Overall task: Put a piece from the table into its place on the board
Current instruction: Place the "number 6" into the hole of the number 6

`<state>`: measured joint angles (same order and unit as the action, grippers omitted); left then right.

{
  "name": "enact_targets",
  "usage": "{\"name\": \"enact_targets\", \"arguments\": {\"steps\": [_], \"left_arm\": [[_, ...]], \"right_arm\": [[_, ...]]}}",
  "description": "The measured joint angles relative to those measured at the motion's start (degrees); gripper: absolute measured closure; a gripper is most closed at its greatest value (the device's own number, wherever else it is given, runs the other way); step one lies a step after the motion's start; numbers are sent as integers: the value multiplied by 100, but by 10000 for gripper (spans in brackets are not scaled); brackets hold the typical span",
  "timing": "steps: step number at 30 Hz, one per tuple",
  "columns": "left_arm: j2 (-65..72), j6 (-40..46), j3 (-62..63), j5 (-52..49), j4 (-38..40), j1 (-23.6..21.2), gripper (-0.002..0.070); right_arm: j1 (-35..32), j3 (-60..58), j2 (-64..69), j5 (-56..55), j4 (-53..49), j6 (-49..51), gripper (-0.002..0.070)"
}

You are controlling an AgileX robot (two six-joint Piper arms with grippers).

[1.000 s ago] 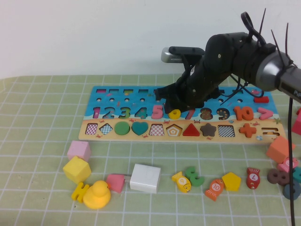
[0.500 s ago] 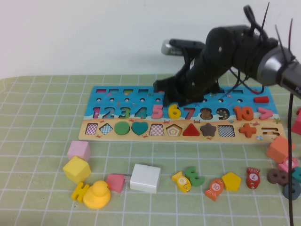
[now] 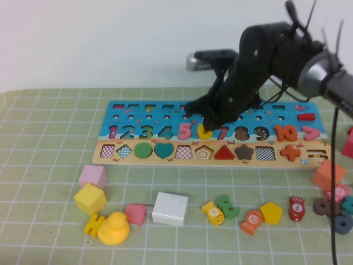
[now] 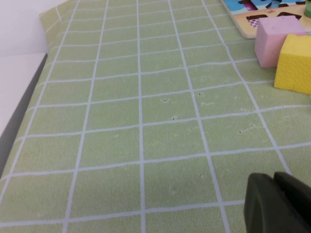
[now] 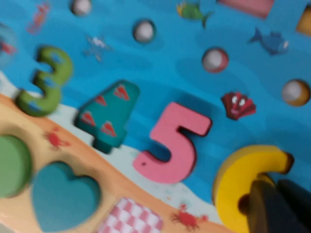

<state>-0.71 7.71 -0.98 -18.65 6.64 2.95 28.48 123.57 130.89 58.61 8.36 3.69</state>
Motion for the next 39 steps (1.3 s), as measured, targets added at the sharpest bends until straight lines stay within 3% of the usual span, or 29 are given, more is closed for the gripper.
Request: {"name": "enact_targets", "arguments": {"steps": [8, 39], "left_arm": [[0, 0, 0, 0, 0, 0, 677], [0, 0, 0, 0, 0, 0, 677]], "right_arm": [[0, 0, 82, 15, -41, -73, 676], [77, 630, 489, 12, 382, -550, 677]]}}
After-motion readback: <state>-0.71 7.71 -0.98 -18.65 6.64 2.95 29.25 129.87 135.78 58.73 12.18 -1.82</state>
